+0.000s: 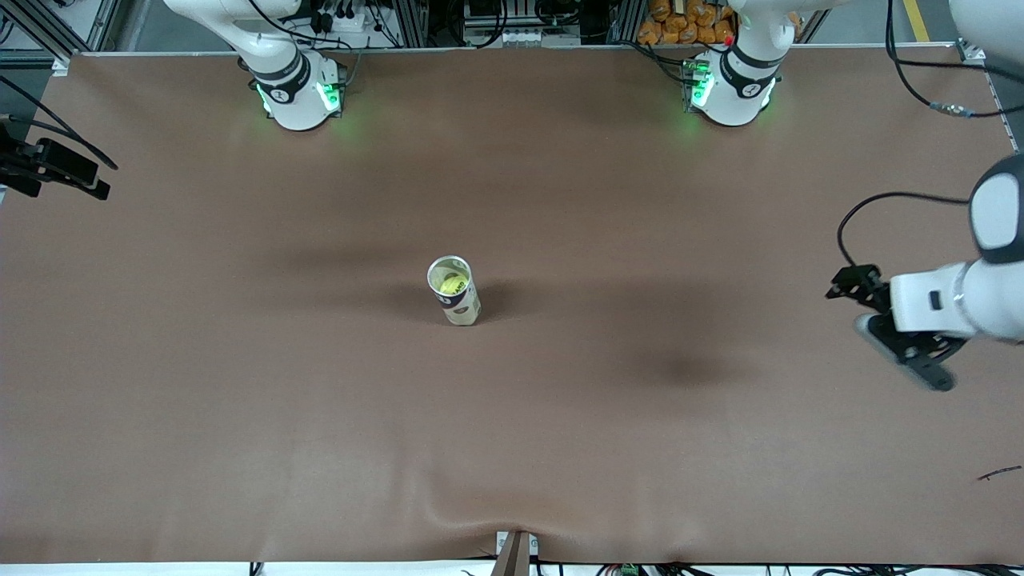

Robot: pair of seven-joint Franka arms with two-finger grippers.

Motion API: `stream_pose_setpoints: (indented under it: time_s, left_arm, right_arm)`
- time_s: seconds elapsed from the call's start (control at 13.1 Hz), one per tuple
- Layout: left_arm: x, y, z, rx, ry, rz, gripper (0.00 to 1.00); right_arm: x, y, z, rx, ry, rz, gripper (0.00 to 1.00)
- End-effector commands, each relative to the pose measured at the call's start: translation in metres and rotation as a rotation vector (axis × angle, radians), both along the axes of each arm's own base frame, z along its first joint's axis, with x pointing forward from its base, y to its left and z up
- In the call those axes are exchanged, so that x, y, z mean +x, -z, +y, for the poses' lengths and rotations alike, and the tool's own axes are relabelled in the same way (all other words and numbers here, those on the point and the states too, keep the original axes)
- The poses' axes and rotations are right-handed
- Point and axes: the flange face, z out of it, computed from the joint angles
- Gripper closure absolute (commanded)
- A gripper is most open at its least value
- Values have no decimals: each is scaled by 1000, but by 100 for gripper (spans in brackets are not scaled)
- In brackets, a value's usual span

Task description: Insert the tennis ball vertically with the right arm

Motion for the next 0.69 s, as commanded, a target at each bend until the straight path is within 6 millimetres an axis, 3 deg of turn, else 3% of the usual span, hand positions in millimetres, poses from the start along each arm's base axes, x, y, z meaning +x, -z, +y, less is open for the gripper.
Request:
stream_pose_setpoints:
  time_s: [0.0,0.08,0.15,0.31,0.54,0.61]
  left_arm:
    - [-39,-57,-16,105,-278,26,0]
    - [-57,-83,-21,110,-378,30,0]
    - [-78,-112,-11,116,-482,29,0]
    - [-111,-147,3,130,-552,52,0]
    - [-138,-182,65,110,-661,16,0]
    - [-140,-184,77,103,-686,16,0]
  right_arm:
    - [-2,-3,-3,-10,7,-6,0]
    - [-2,-3,-4,-10,9,-5,0]
    - [-3,-1,-4,-9,9,3,0]
    - [-3,-1,-4,-9,9,3,0]
    - [-3,-1,-3,-9,10,5,0]
    - [-3,-1,-3,-11,12,3,0]
